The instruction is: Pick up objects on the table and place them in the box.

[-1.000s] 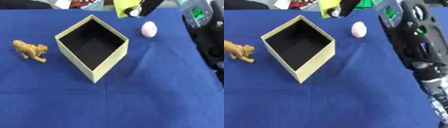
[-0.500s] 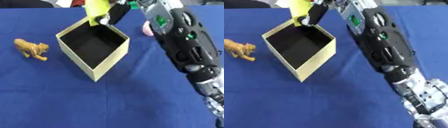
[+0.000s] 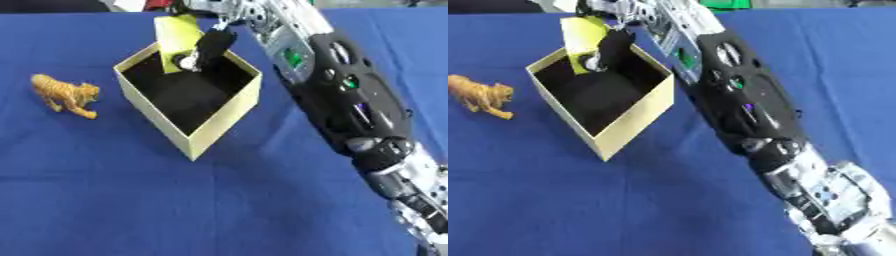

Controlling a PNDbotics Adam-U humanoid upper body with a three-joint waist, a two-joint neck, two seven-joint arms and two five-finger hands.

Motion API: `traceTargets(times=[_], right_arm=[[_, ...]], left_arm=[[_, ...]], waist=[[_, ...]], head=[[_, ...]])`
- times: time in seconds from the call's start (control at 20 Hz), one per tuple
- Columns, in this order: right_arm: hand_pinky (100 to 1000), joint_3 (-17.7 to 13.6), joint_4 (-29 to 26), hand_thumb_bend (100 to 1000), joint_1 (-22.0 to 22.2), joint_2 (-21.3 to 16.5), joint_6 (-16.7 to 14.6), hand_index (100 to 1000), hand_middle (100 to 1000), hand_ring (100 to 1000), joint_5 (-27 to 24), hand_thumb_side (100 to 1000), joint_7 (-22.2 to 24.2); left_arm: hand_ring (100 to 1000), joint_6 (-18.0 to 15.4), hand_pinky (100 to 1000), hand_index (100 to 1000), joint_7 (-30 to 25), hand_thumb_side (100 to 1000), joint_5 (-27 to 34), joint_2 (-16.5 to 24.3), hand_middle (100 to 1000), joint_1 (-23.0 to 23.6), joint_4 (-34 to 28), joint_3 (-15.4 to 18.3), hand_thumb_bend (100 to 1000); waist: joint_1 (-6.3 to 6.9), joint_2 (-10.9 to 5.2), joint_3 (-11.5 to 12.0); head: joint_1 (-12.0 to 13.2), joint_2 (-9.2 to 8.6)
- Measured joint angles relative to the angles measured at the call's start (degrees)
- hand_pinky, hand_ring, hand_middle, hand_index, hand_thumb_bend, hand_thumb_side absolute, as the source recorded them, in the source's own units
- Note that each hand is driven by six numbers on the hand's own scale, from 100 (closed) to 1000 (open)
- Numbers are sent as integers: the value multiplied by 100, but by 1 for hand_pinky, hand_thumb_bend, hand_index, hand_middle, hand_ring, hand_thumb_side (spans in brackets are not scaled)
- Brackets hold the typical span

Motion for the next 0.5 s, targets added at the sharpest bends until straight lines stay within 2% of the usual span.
traceTargets(times=[0.25, 0.4, 0.5], right_arm=[[885, 0, 111, 100, 26, 4, 44, 827, 687, 922, 16, 445, -50], [896, 0, 164, 100, 49, 5, 26, 877, 758, 939, 16, 521, -27], [911, 1, 185, 100, 50, 6, -39, 951, 835, 974, 29, 588, 46]], left_arm=[[713, 3, 731, 758, -3, 928, 0, -3, 672, 0, 0, 0, 262], [711, 4, 731, 758, -5, 928, 0, -38, 671, 0, 0, 0, 261], [711, 3, 731, 758, -6, 928, 1, -45, 670, 0, 0, 0, 261]], waist=[[1, 5, 0], [1, 12, 0], [2, 12, 0]], head=[[0, -10], [0, -24], [0, -32]])
